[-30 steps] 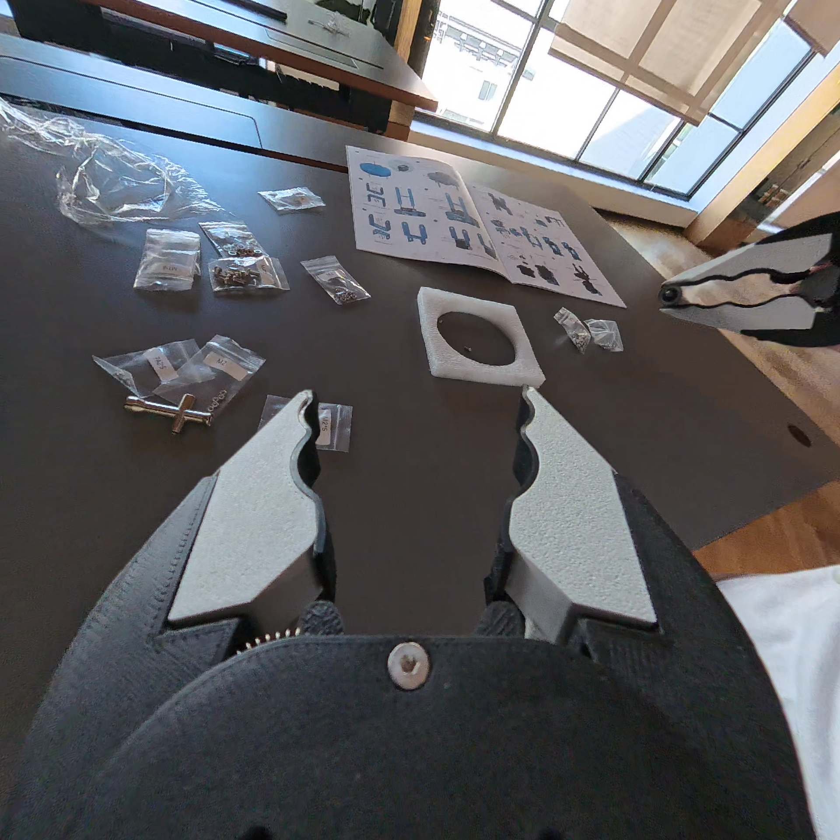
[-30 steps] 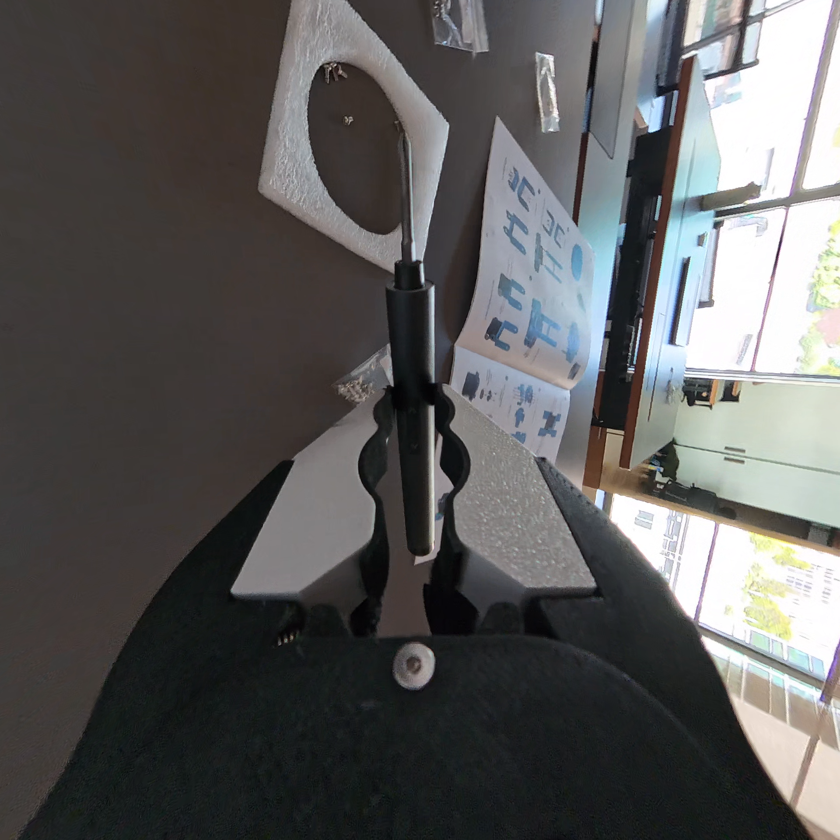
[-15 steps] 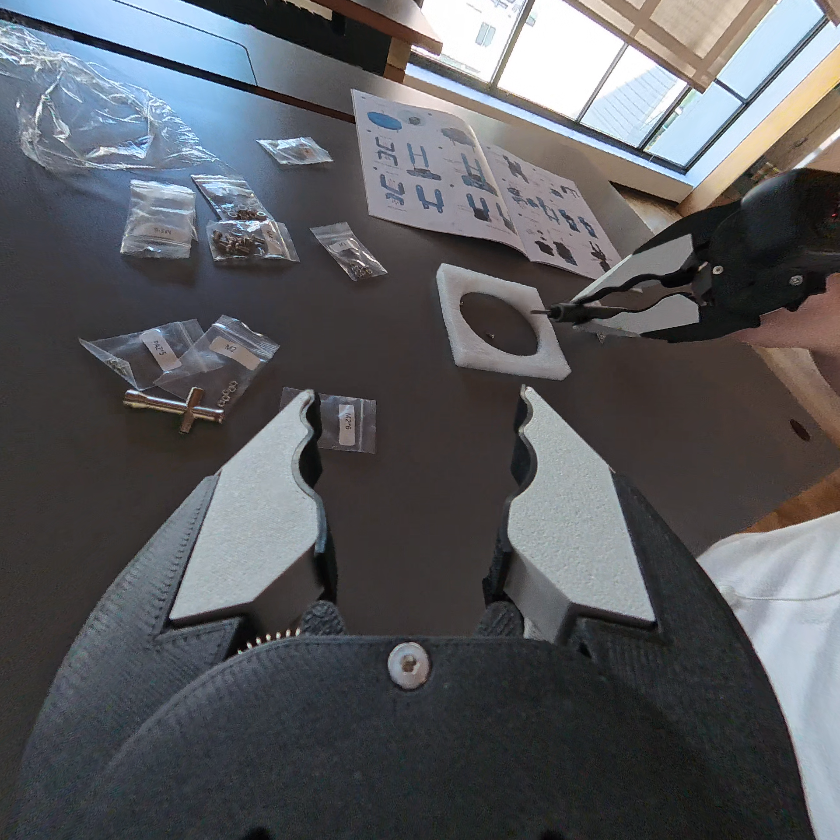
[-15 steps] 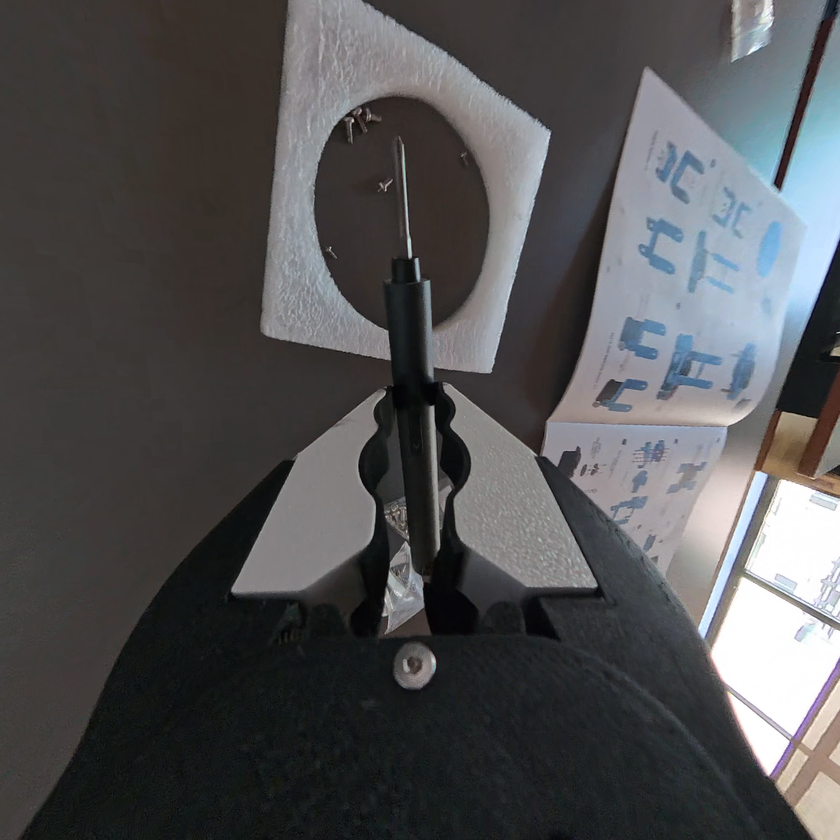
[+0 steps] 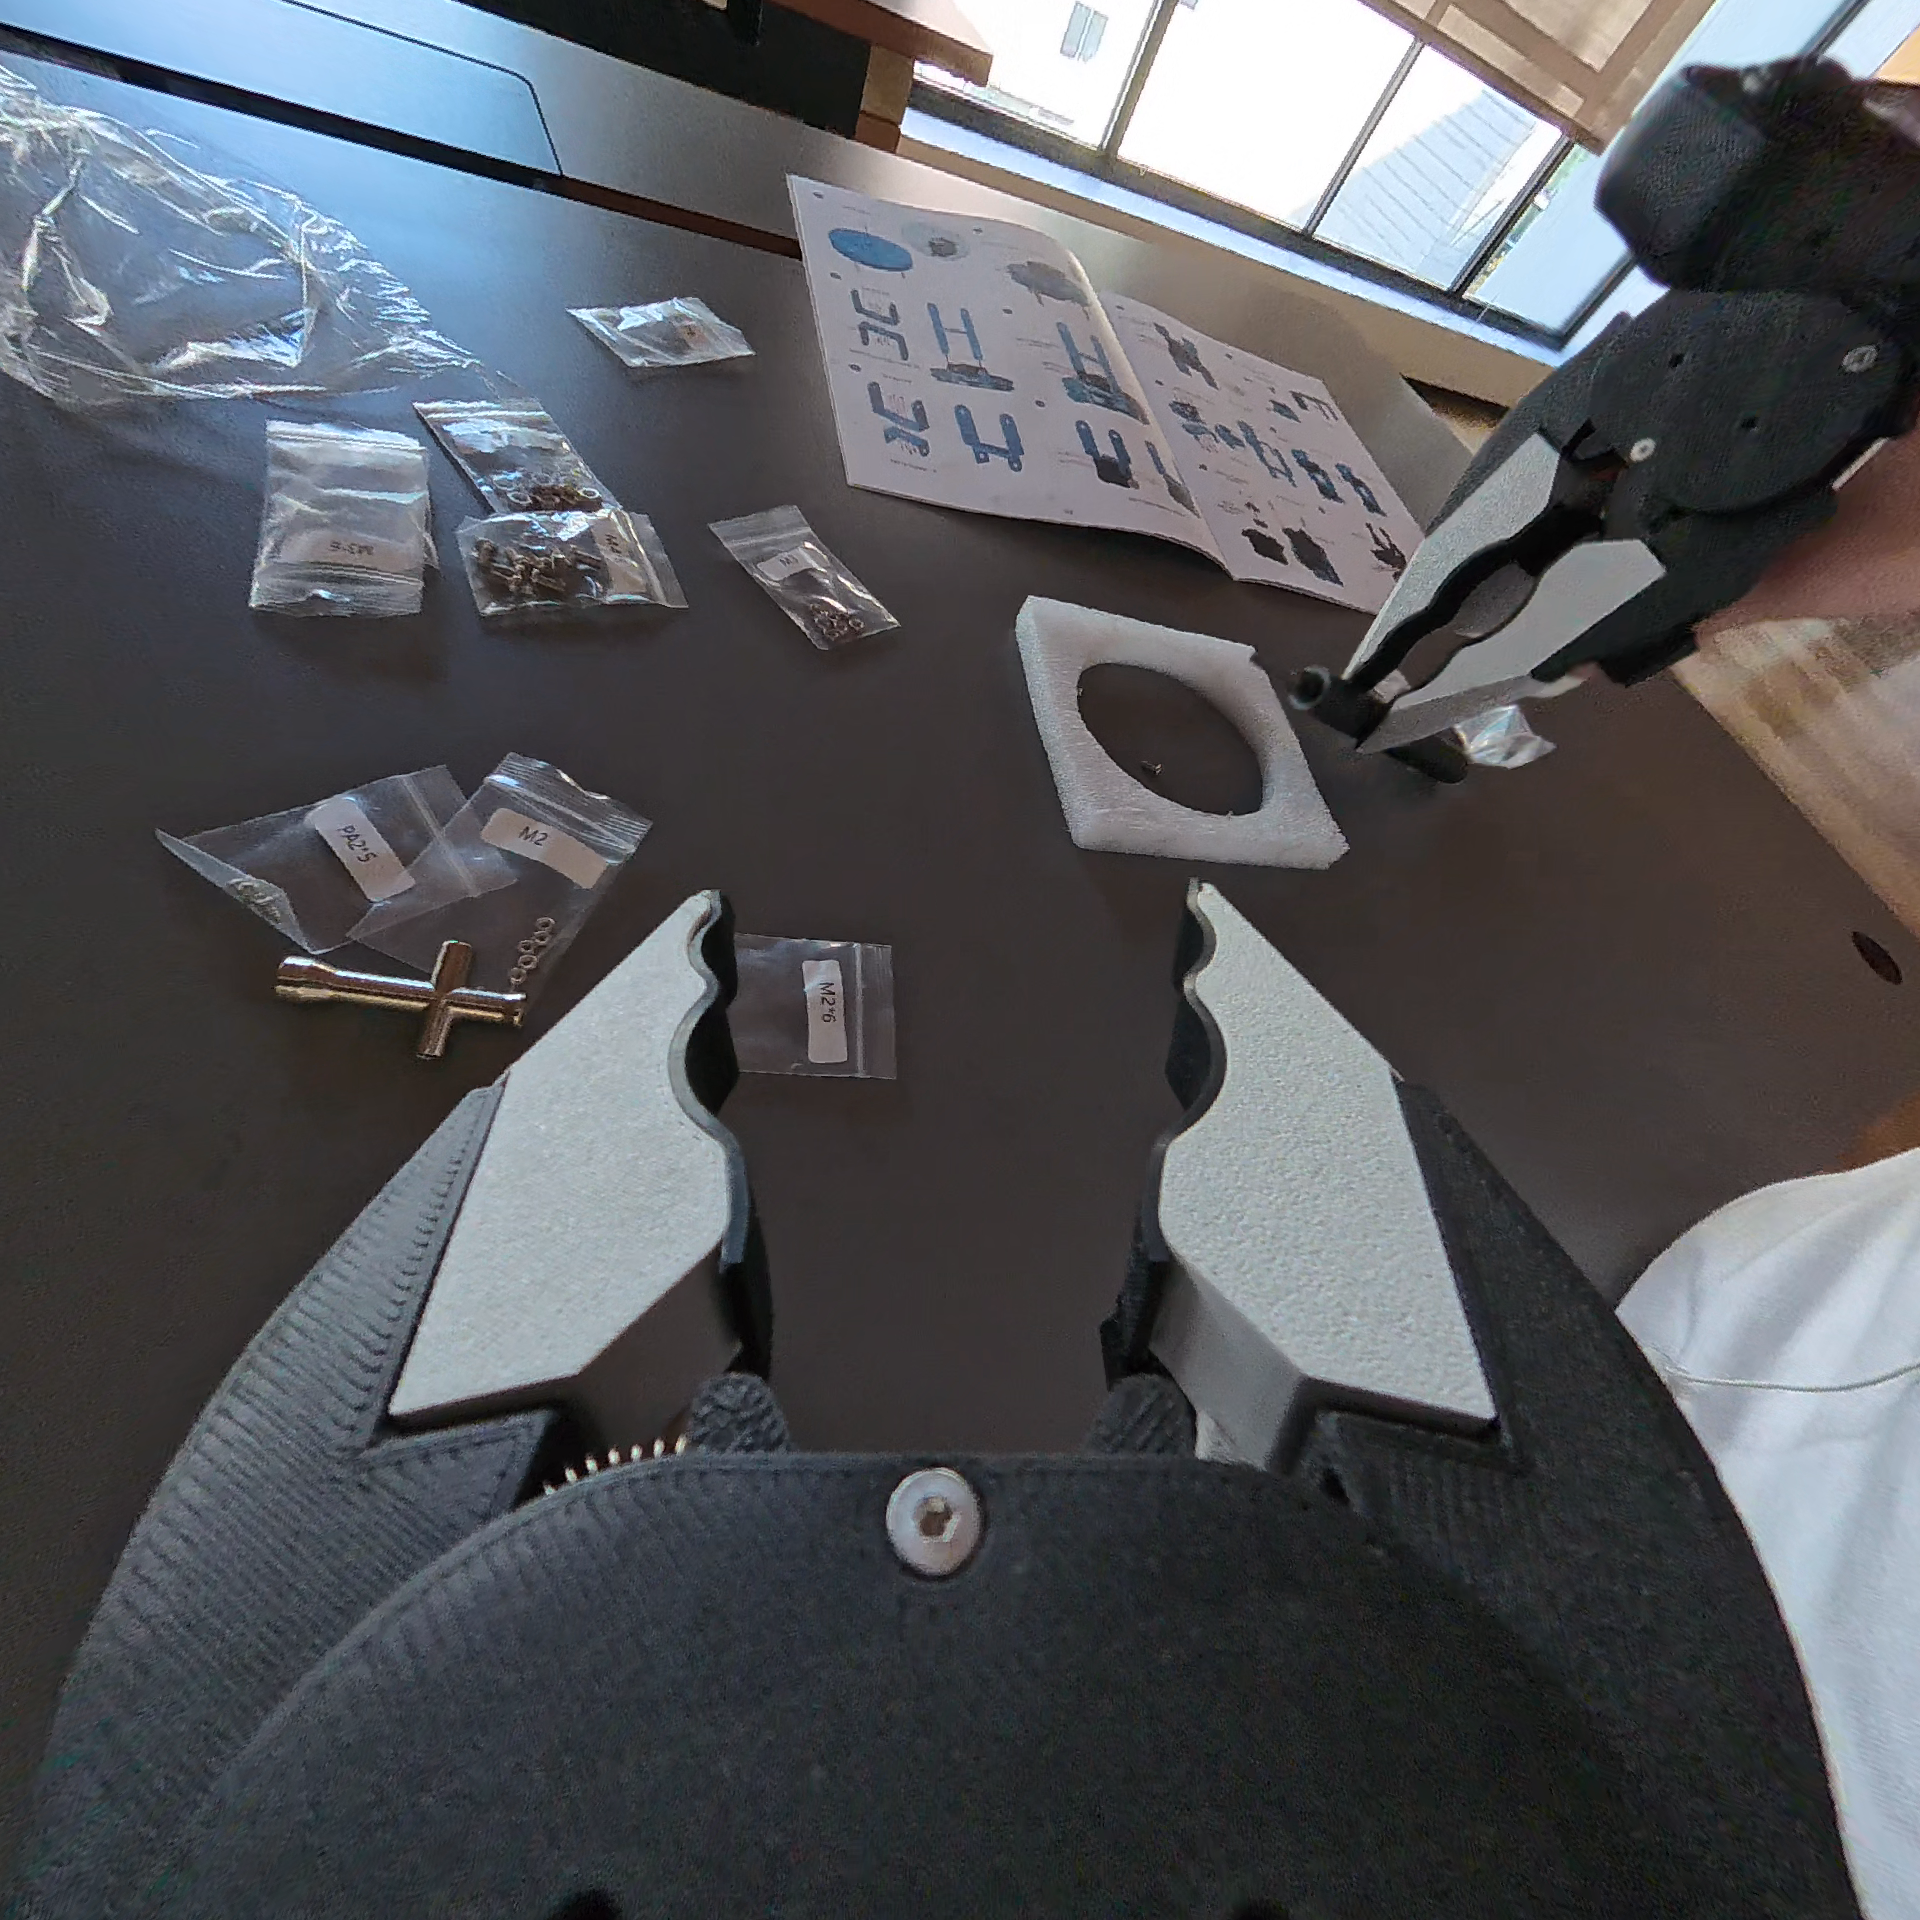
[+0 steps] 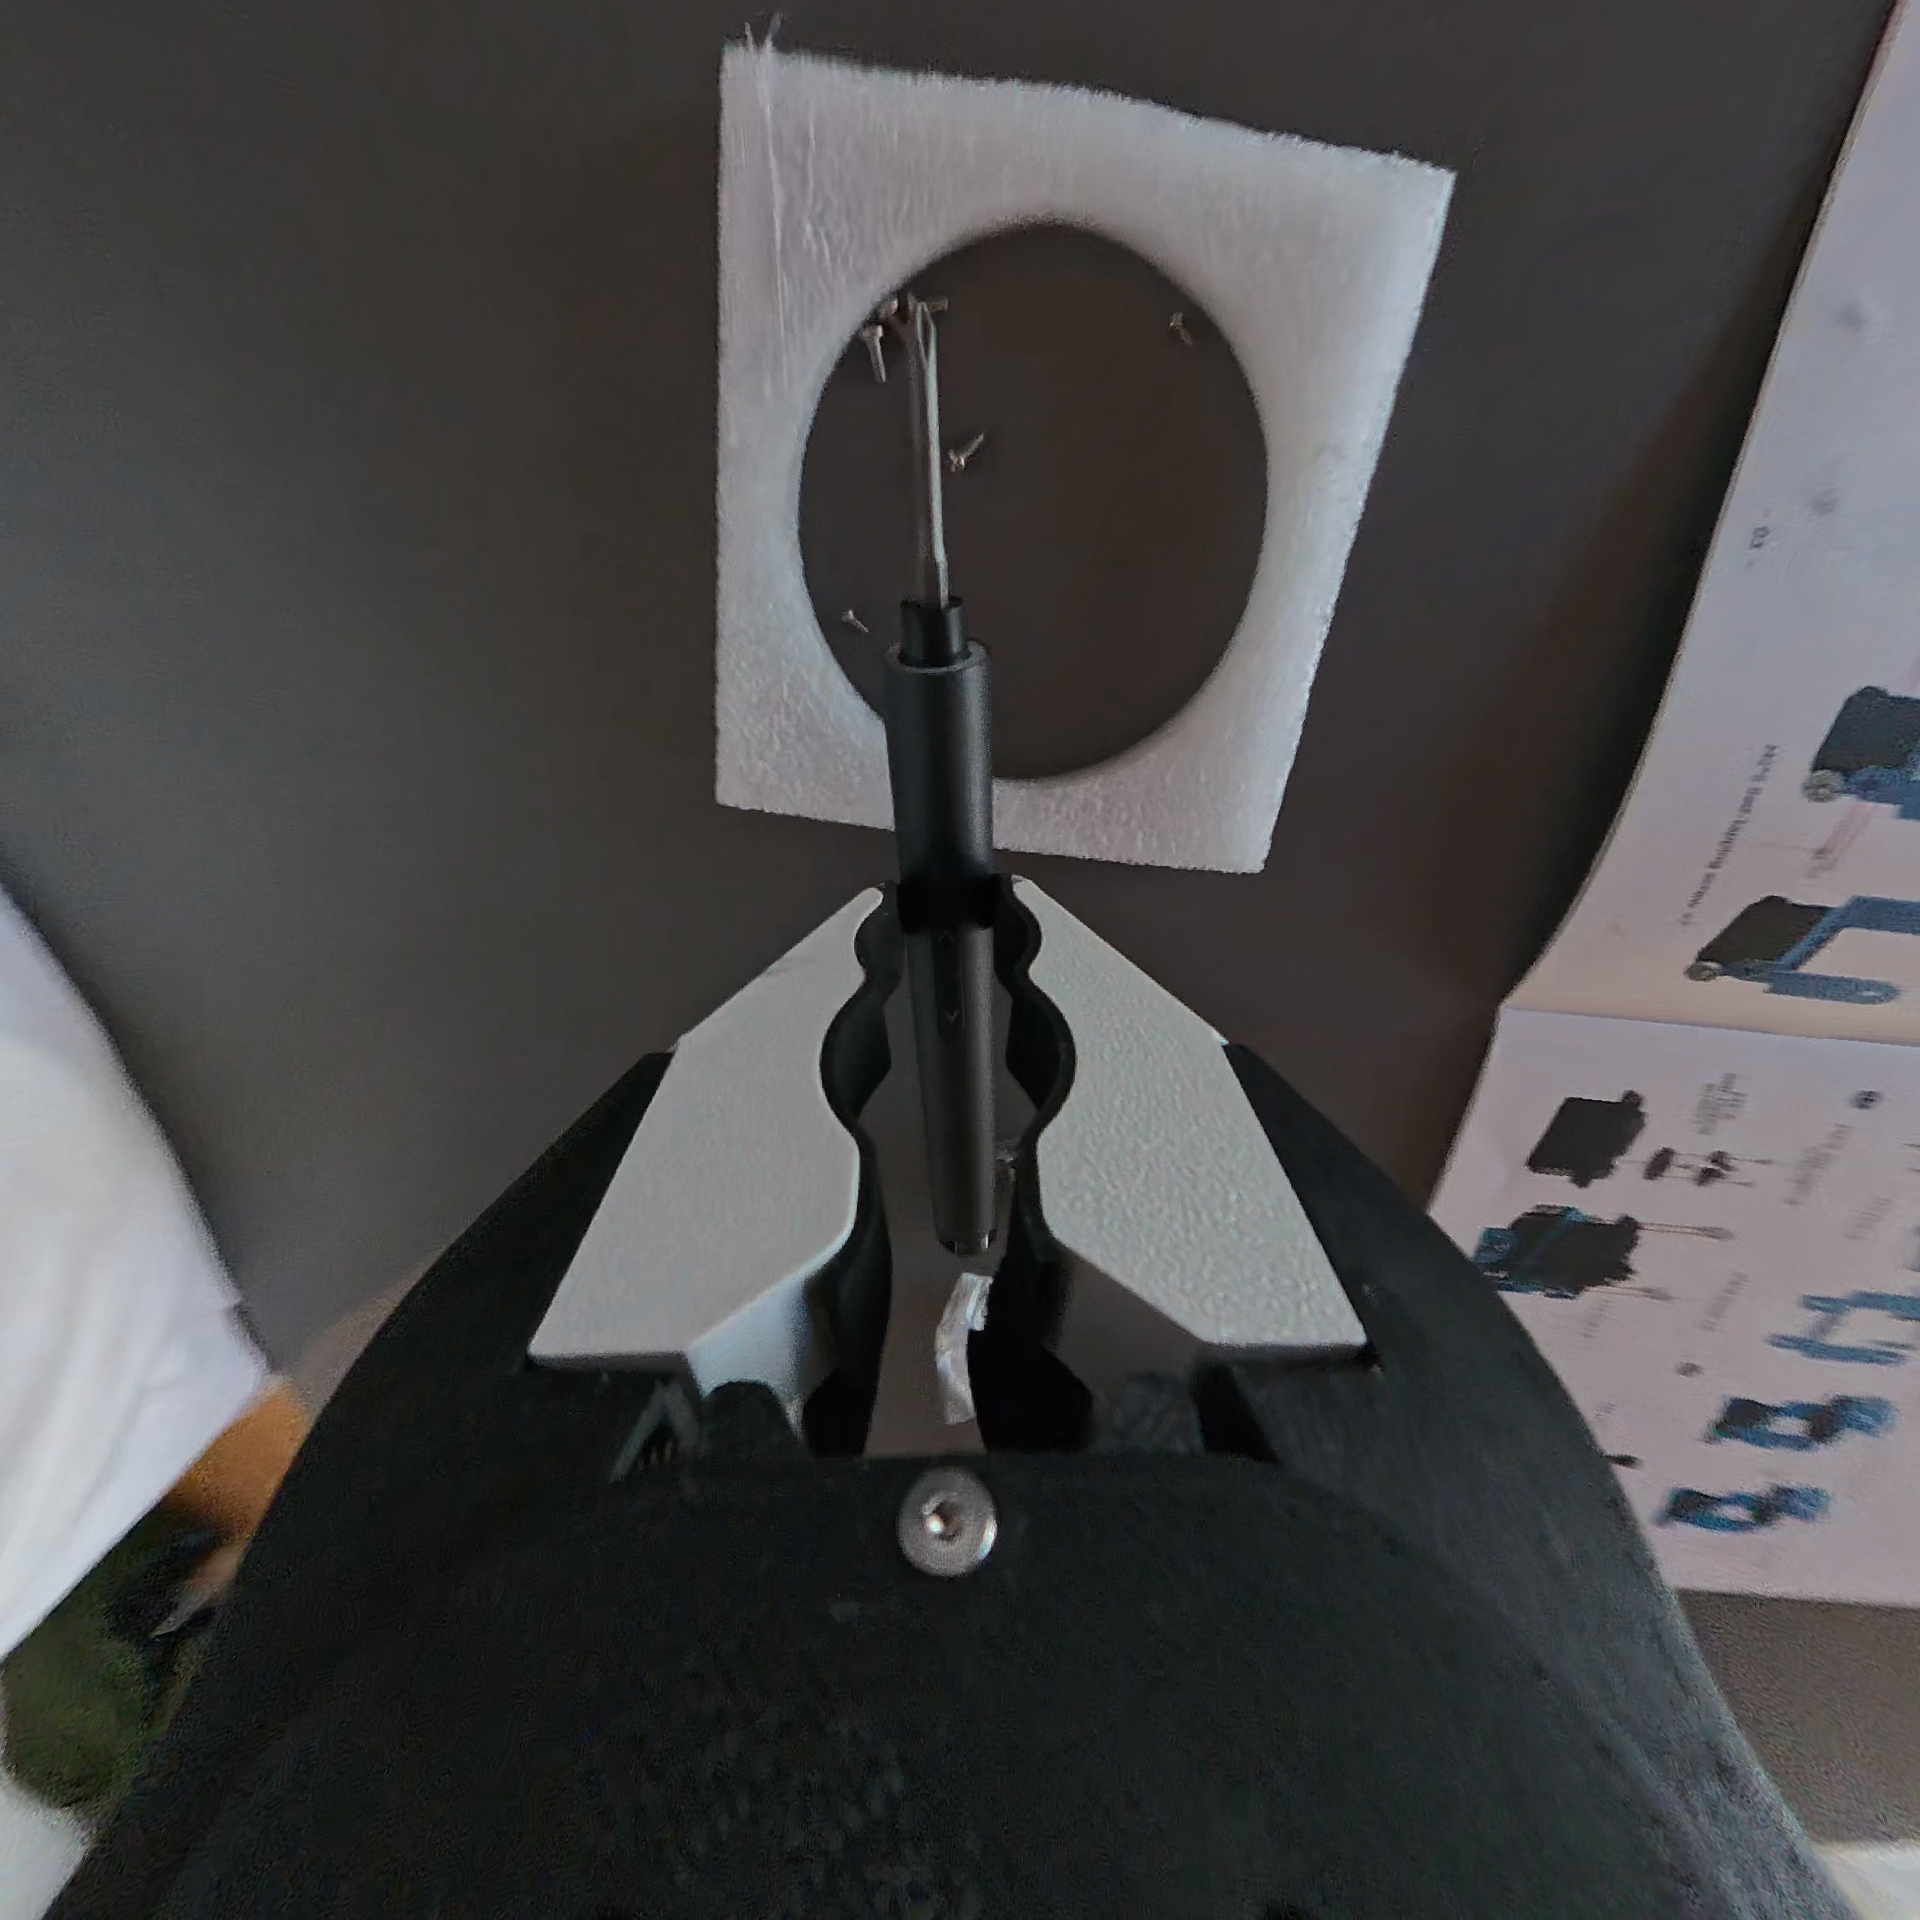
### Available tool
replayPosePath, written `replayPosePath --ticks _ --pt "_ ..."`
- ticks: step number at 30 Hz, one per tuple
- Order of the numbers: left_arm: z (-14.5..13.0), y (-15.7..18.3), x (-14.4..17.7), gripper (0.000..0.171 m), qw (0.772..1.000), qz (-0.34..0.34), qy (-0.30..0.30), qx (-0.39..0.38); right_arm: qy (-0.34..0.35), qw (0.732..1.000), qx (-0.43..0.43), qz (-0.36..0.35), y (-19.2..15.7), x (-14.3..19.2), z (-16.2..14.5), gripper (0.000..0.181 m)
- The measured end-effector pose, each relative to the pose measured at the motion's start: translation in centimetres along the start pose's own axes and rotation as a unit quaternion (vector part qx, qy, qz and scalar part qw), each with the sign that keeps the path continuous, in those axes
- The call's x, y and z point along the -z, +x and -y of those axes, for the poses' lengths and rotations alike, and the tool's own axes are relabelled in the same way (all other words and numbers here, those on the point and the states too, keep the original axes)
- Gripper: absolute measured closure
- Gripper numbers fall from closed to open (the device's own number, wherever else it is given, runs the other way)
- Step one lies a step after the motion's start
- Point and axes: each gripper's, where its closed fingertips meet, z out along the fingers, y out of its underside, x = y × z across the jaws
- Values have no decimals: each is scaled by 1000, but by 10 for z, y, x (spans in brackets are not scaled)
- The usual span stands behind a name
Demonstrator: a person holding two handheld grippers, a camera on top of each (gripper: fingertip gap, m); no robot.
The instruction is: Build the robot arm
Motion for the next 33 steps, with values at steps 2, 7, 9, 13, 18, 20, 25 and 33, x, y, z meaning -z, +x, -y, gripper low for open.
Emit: replayPosePath --ticks 2,7,9,13,18,20,25,33 --pt "0 -1 1 88 1000 0 1 0 0 997 -44 58 -4 12 0 164" --pt "-1 0 2 88 1000 -4 1 2 15 968 -146 203 -11 27 4 165" --pt "-2 2 2 88 1000 -5 0 1 18 945 -182 271 -18 25 5 165" --pt "-2 11 1 91 1000 -20 7 3 89 908 -185 364 -35 21 15 165" --pt "-14 80 -25 97 986 -164 8 40 249 849 -196 423 -49 39 42 165" --pt "-23 120 -43 99 968 -241 -11 68 309 819 -194 443 -57 53 53 165" --pt "-47 178 -76 128 939 -308 -97 119 379 767 -233 463 -70 70 61 165" --pt "-47 228 -74 155 810 -399 -150 402 289 718 -360 520 -76 46 48 164"
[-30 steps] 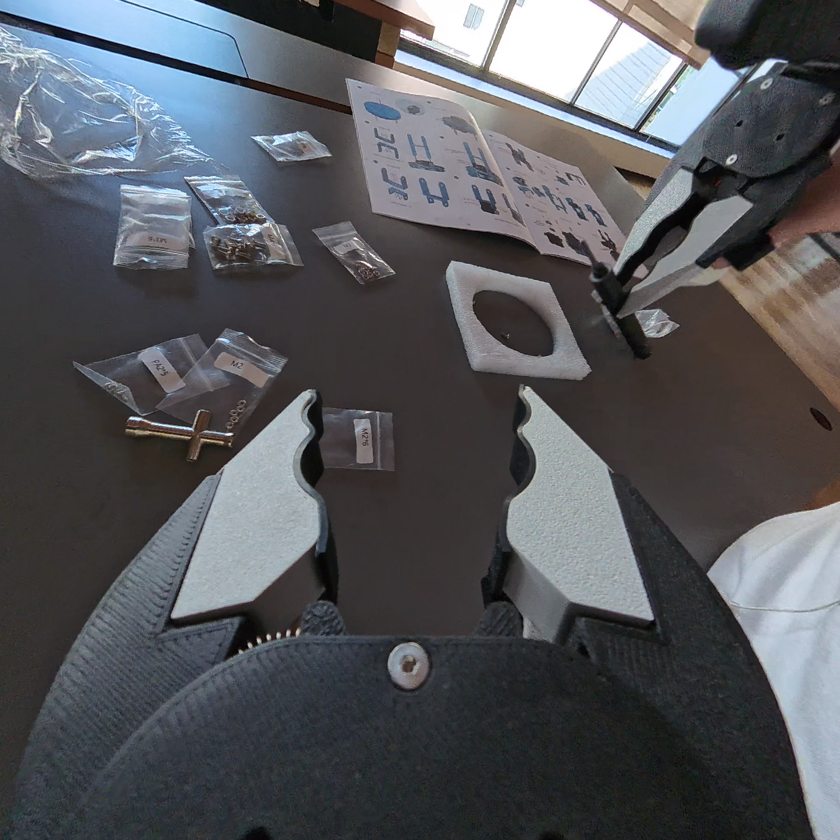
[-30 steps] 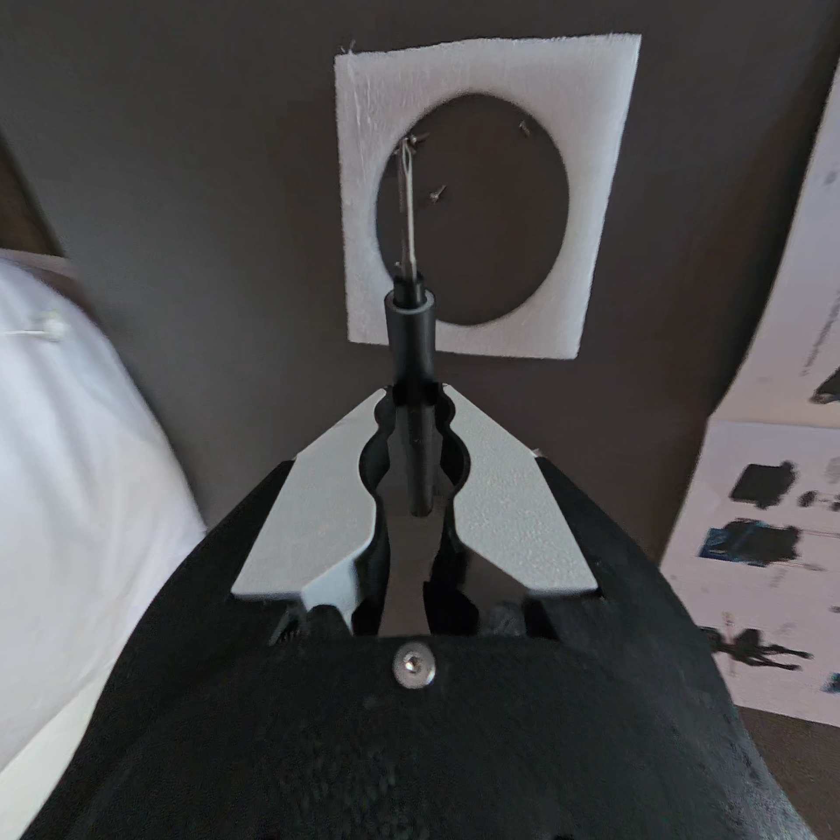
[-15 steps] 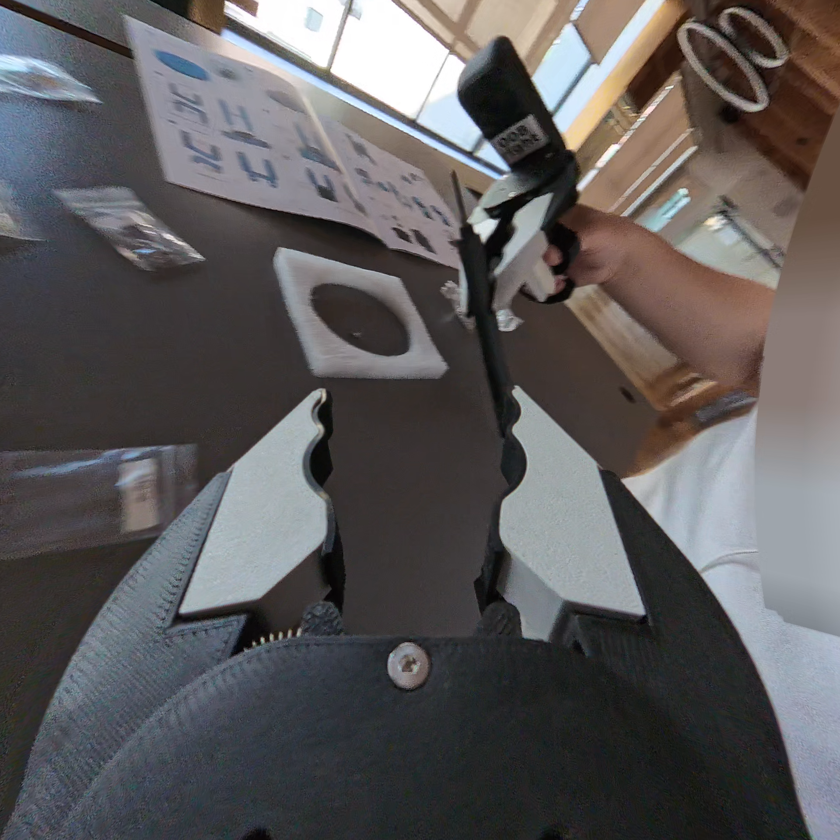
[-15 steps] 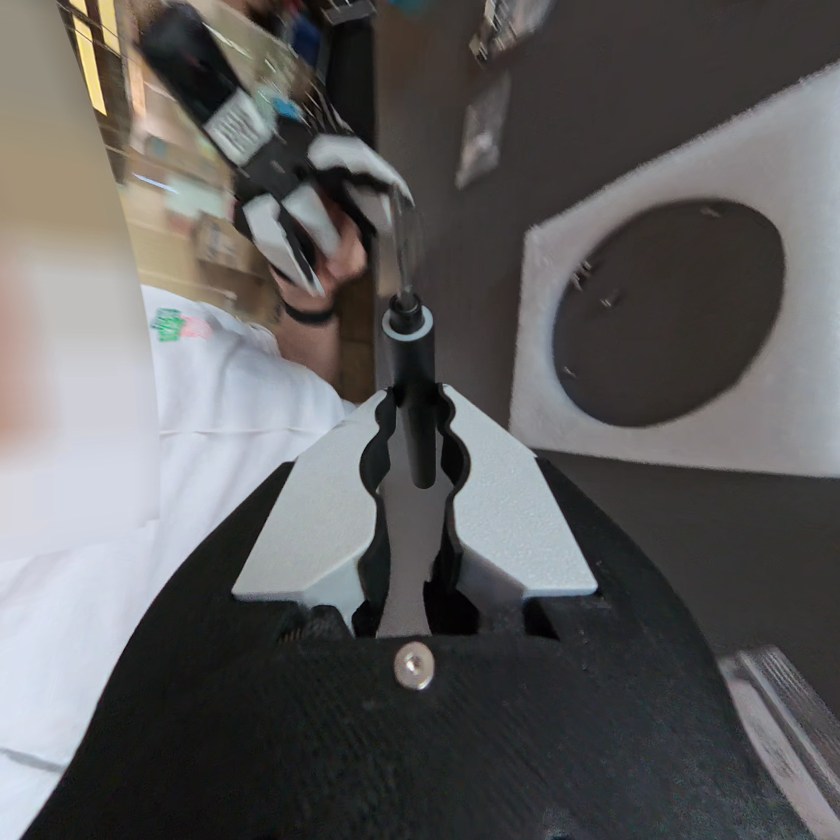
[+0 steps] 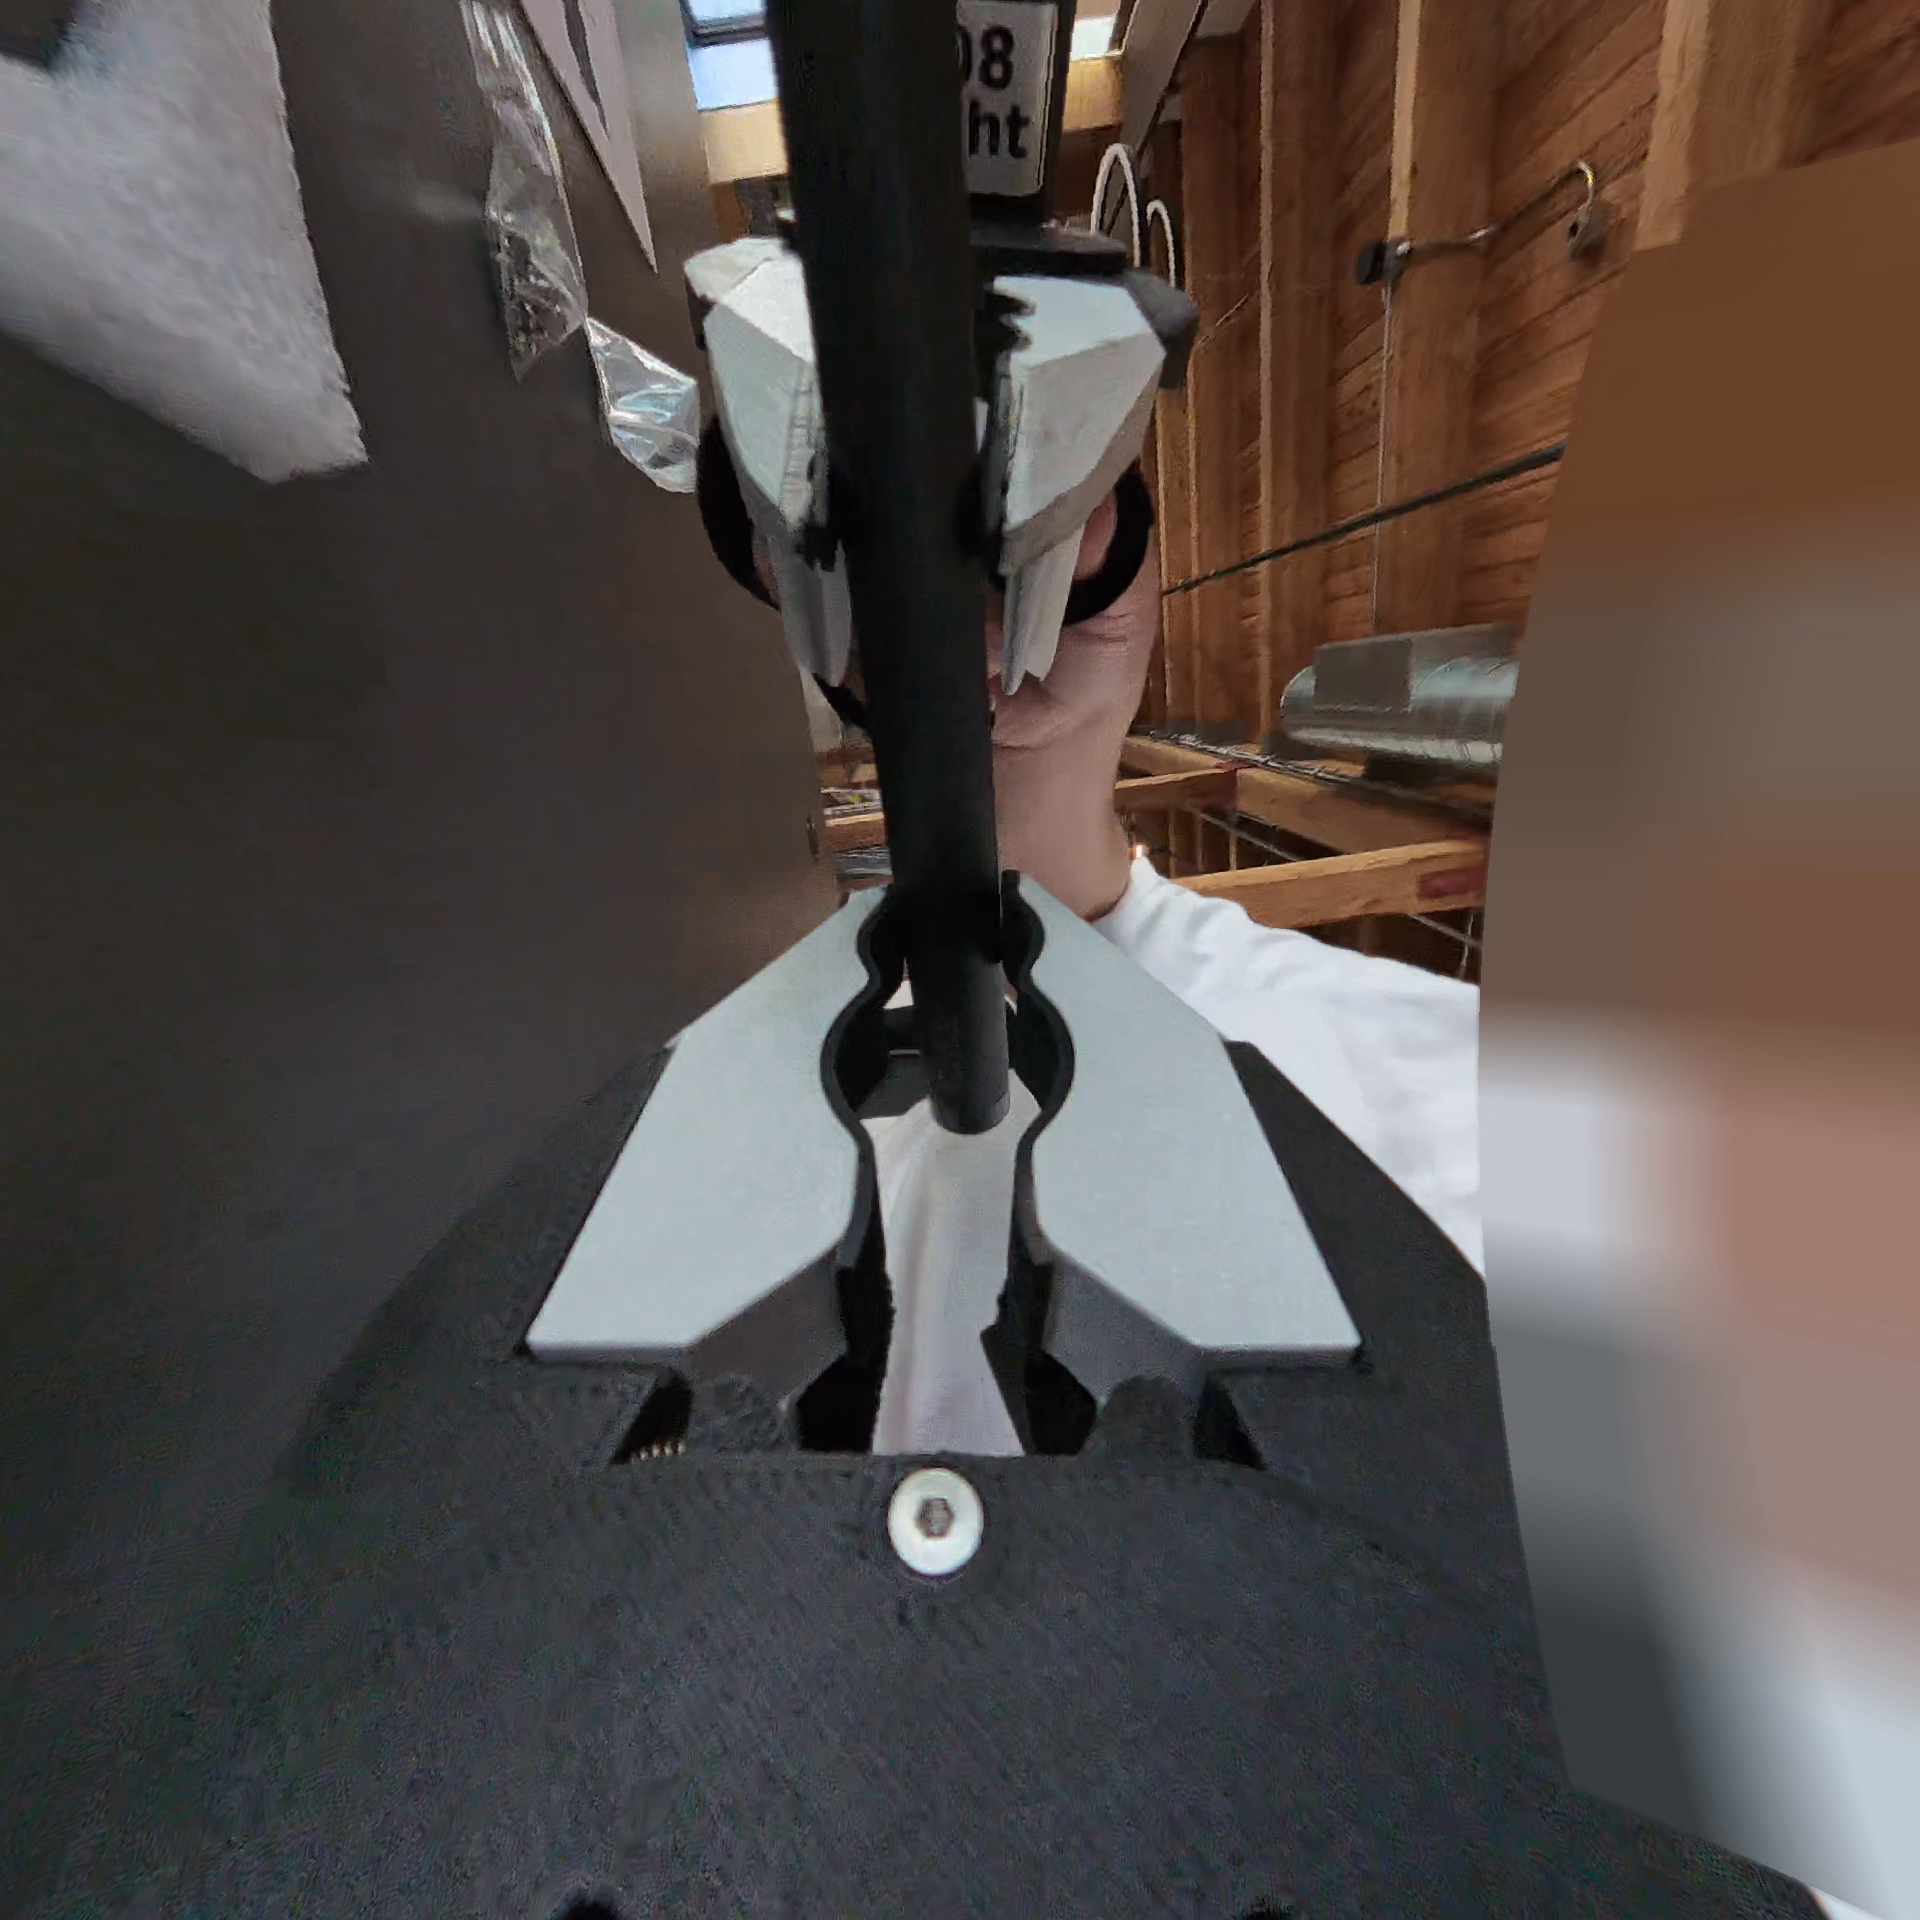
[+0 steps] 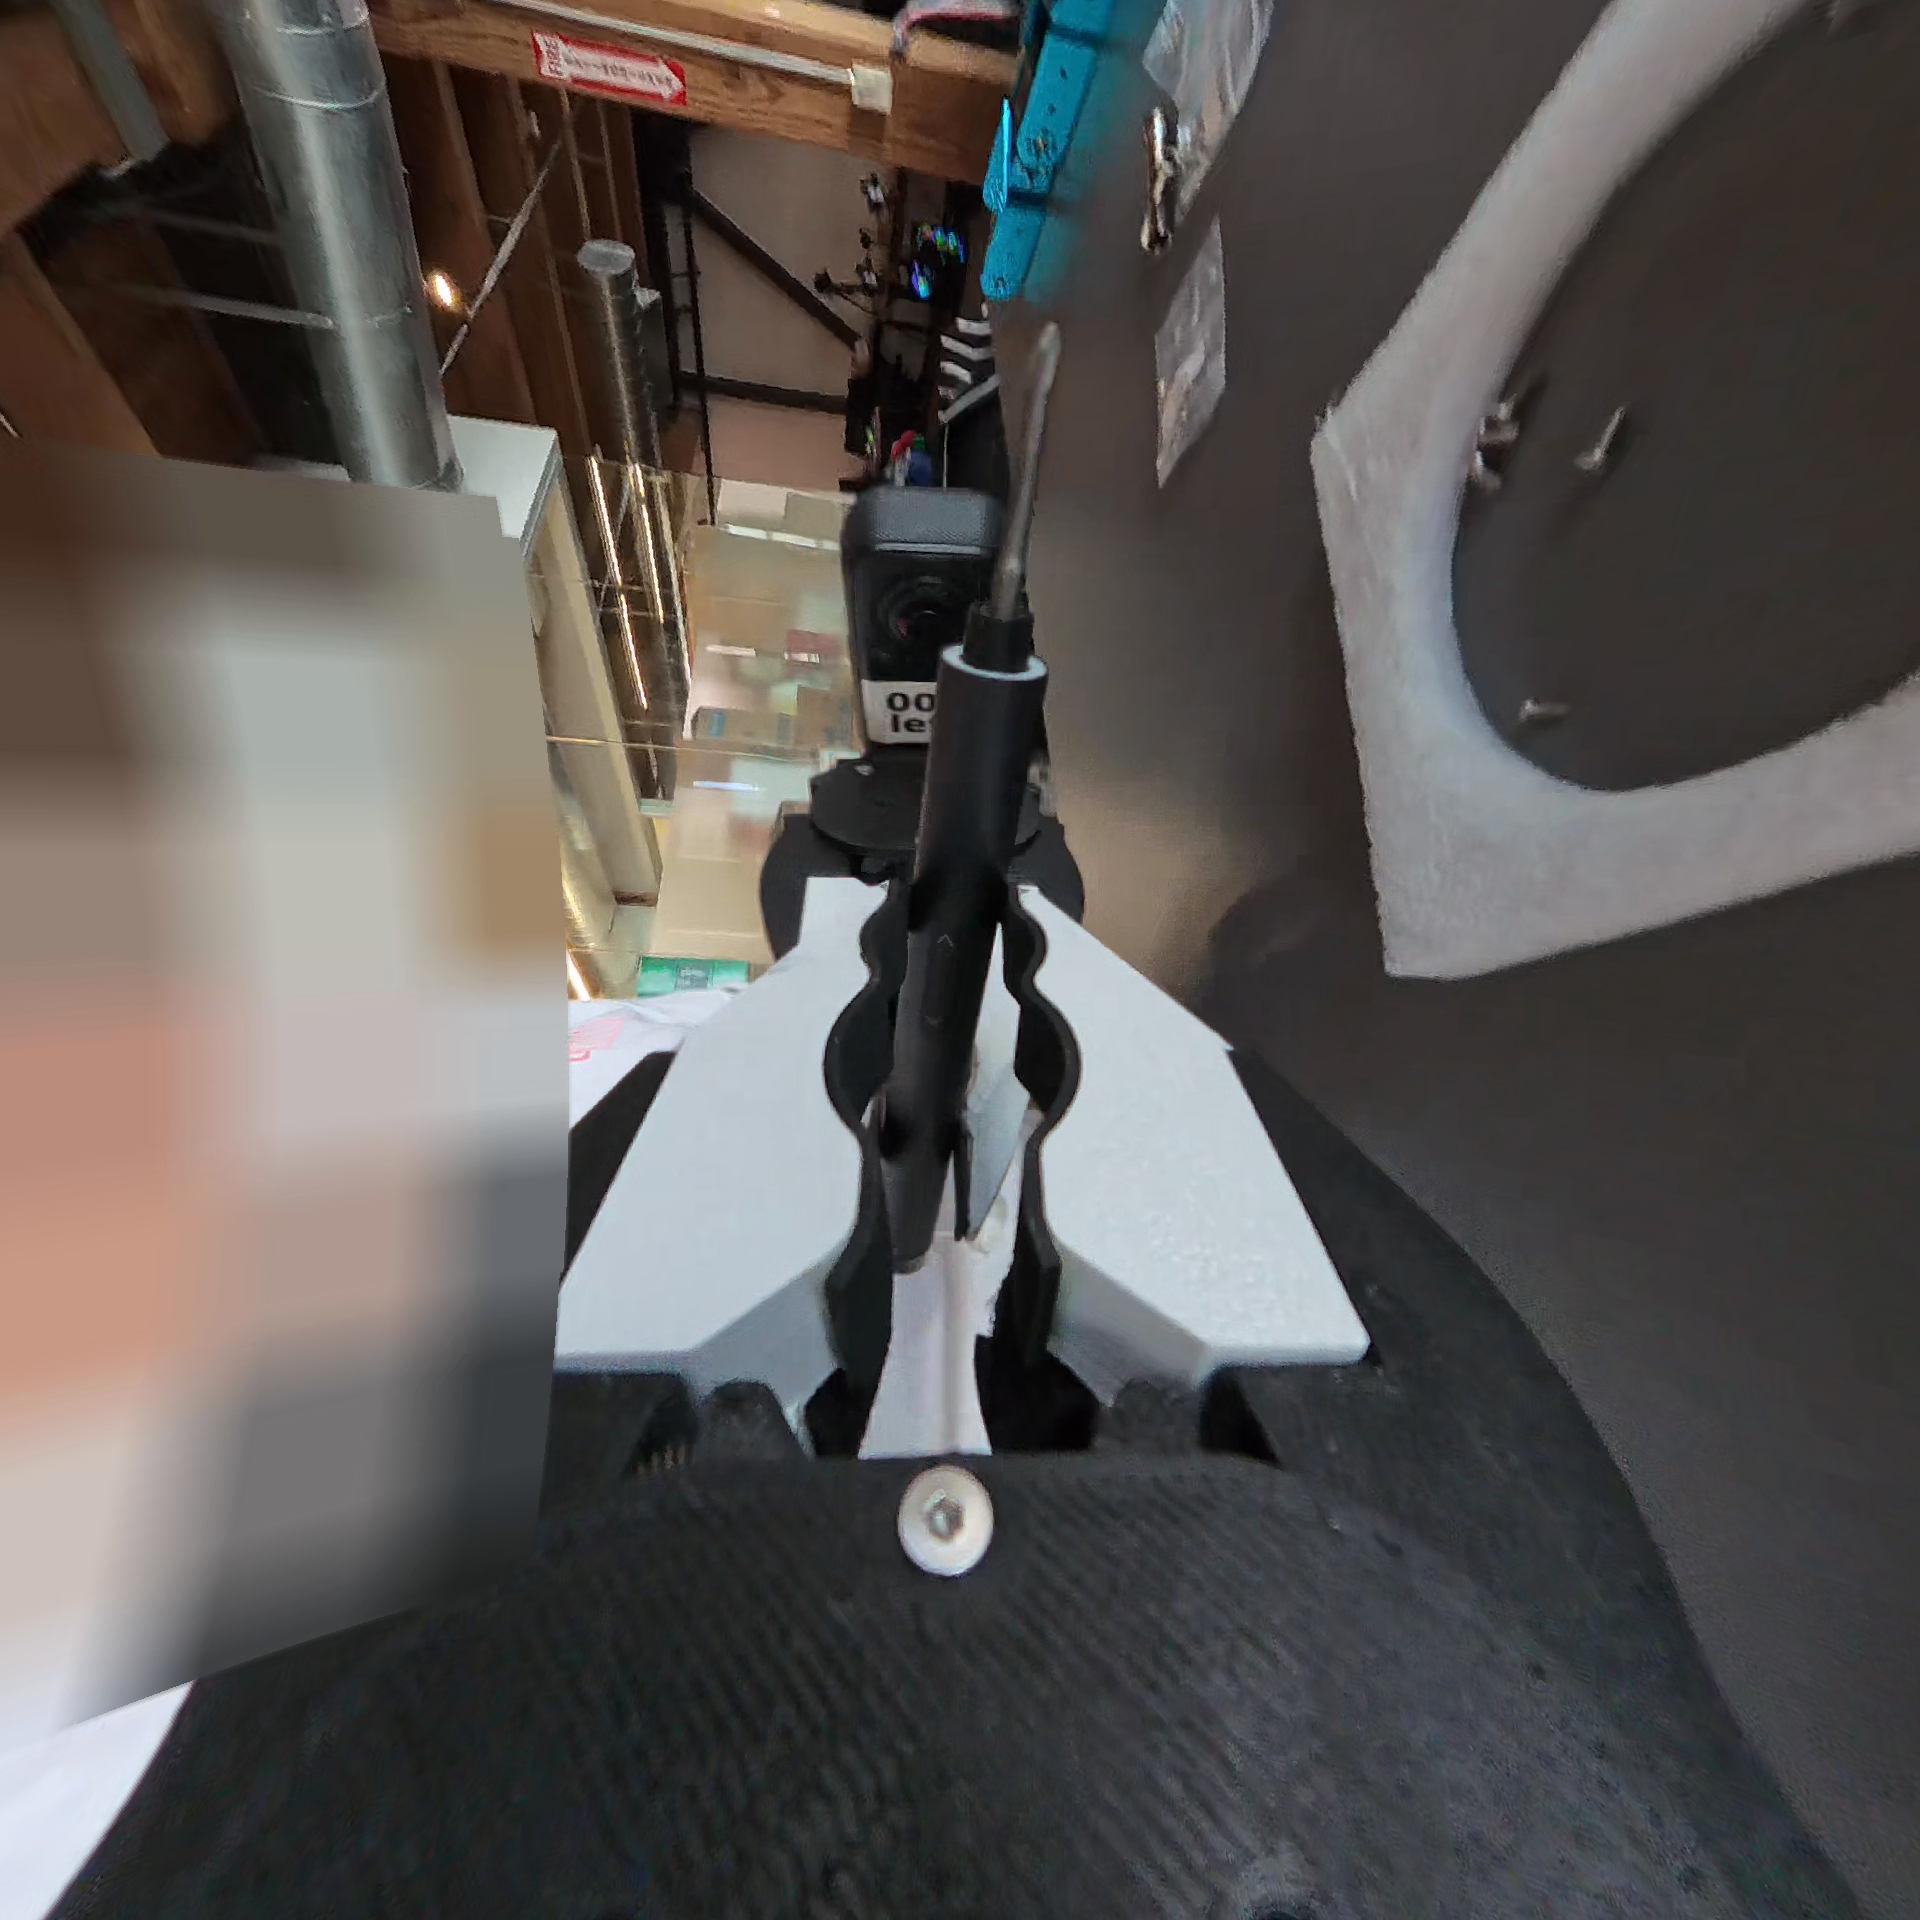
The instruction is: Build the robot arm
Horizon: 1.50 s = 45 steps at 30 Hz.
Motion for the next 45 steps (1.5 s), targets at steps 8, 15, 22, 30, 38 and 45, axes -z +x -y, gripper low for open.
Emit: replayPosePath --ticks 8,15,22,30,38,45 --pt "1 12 -12 150 998 10 14 55 -58 996 -49 -39 13 3 -5 157" --pt "13 11 -14 149 996 -17 32 87 -81 993 -63 -55 23 7 0 156" --pt "18 5 -16 147 993 -28 36 108 -94 991 -75 -64 34 5 0 159" --pt "23 0 -16 148 993 -27 37 108 -90 991 -76 -66 40 9 6 160" --pt "25 -2 -17 147 993 -31 37 112 -95 990 -76 -67 42 10 6 159" --pt "19 3 -22 148 995 -27 21 90 -92 992 -45 -75 31 12 4 160"
